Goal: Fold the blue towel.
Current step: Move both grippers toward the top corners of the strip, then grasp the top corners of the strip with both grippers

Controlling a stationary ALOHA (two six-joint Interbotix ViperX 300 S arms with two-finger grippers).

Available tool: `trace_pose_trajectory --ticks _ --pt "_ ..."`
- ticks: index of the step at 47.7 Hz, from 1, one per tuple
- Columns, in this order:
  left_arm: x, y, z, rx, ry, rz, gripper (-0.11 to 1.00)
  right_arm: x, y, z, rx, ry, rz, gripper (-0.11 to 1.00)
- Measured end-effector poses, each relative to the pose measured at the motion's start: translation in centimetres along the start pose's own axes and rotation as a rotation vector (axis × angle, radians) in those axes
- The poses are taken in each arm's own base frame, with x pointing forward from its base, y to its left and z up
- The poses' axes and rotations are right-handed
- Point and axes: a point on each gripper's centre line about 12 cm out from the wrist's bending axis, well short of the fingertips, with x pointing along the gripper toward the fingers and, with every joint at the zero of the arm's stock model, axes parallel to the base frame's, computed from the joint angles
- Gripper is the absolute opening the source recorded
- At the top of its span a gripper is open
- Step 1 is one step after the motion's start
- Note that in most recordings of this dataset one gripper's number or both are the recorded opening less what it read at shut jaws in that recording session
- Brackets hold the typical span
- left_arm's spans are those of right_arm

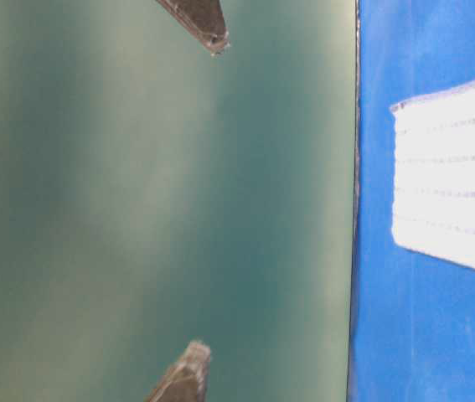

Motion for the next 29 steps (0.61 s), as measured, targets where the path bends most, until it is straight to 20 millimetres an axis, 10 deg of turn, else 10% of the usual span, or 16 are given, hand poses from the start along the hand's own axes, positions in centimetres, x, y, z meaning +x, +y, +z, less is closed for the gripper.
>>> trace_pose_trajectory --ticks 29 --pt "7.6 12.5 -4.9 -0.058 0.147 0.327 0.91 6.2 -12.0 -4.9 0.117 0.229 -0.308 0.68"
